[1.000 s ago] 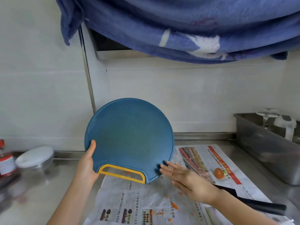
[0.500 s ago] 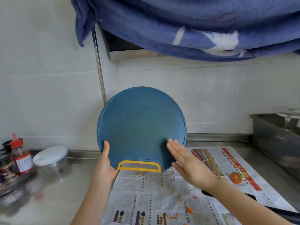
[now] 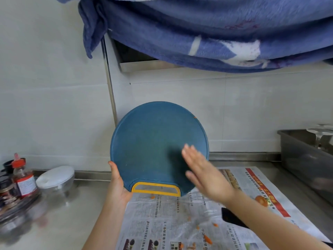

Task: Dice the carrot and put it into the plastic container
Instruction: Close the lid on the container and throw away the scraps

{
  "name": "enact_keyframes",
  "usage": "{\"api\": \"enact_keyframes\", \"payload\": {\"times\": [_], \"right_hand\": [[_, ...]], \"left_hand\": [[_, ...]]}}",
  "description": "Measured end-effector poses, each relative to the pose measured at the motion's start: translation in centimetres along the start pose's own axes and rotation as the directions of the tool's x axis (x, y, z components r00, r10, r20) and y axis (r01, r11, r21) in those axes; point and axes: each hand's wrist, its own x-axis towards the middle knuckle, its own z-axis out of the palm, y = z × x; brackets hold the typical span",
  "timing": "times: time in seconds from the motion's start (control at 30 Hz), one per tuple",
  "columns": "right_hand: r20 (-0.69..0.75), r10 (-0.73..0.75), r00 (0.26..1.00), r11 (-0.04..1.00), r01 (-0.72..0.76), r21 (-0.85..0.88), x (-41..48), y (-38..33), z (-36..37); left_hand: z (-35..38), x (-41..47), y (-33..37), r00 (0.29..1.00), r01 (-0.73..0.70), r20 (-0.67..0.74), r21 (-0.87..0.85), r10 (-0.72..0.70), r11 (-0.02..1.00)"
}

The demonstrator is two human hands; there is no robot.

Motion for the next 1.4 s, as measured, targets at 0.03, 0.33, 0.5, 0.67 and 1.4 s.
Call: {"api": "enact_keyframes", "payload": {"times": [0.03,0.33,0.5,0.67,1.4], "right_hand": [[-0.088,0.1,0.991,0.995,-0.101,-0.013,1.7,0.7,-0.7],[0.075,-0.112,0.991,0.959,0.127,-0.253,8.7,0.4,-1.7],[0.354,-0.373,0.857,0.875,0.452,-0.173,4.6,-0.8,0.5],[0.474,-0.443,0.761,0.855,0.517,-0.031,-2.8,1.4,0.6],[0.623,0.734,0.27,0.631,-0.611,-0.478,-9.7,9.5,-1.1]], "left_hand": [[0.1,0.2,-0.2,1.0,0.008,-0.014,0.028,-0.008,1.0],[3.7,-0.3,-1.8,0.986,0.03,0.161,0.076,-0.042,0.997],[4.0,-0.1,-1.6,0.993,0.031,0.109,0.1,-0.042,0.995],[2.1,0.9,-0.1,0.998,-0.038,0.057,0.15,0.029,0.988],[5.7,4.9,-3.0,0.998,-0.054,-0.009,0.109,0.055,0.993]]}}
